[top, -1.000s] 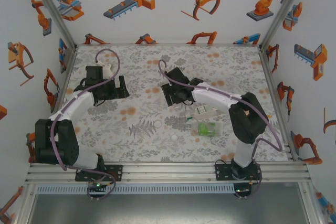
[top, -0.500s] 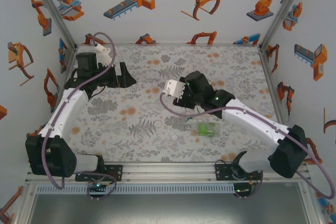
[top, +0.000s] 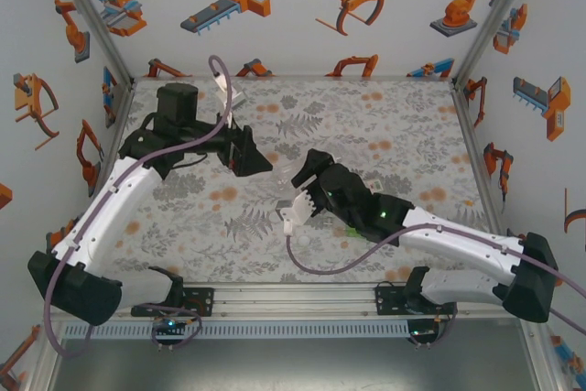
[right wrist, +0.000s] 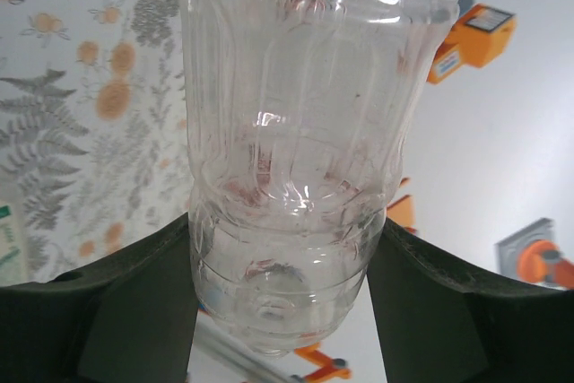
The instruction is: Screw on the bottle caps
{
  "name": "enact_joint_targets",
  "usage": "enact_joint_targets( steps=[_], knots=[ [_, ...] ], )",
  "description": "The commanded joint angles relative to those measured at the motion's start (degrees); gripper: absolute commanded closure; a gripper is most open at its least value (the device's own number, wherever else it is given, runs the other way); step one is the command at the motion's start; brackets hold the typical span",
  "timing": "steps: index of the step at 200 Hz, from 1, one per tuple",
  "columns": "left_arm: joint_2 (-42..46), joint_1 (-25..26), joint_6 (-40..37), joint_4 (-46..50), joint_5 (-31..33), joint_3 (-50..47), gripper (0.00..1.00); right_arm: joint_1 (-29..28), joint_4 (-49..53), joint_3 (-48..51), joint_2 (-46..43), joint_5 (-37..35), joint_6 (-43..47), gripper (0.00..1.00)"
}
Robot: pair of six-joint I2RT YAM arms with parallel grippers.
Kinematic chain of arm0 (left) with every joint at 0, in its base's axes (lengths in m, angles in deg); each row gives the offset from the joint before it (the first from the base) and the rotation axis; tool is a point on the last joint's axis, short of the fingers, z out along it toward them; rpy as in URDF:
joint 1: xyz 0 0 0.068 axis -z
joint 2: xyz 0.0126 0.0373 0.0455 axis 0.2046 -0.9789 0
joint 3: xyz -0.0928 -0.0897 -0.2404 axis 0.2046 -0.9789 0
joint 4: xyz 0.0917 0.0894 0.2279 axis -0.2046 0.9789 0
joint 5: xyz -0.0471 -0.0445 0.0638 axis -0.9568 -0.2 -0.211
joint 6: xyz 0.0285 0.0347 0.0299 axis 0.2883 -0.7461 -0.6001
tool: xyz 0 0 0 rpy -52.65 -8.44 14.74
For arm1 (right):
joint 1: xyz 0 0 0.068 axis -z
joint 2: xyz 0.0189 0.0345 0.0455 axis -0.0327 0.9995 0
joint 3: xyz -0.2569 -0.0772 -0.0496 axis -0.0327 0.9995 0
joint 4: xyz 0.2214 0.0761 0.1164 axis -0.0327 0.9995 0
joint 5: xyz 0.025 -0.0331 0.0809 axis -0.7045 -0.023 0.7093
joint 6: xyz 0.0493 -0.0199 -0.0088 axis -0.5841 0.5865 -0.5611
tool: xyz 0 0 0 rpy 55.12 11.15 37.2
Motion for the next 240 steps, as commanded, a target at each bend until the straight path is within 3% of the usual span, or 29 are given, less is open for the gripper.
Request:
enact_joint_targets(
  steps=[1, 37, 133, 240],
  knots=[
    [0.69, 2.08, -3.72, 4.17, -2.80, 2.16, 0.01, -2.62, -2.85, -0.38, -2.37, -4.30, 6.19, 0.81],
    [-2.33, 5.40, -3.80, 6.74, -2.79, 5.52, 0.02, -5.46, -1.62, -1.25, -3.20, -6.38, 7.37, 0.81],
    [-13.21, 14.66, -11.32, 21.48, 0.99, 14.59, 0.04, -5.59, -1.00, -3.23, -2.06, -6.23, 7.56, 0.80],
    [-18.66, 17.67, -13.71, 26.24, 3.26, 18.18, 0.19, -7.26, -0.21, -4.26, -0.61, -6.41, 7.82, 0.80]
  ],
)
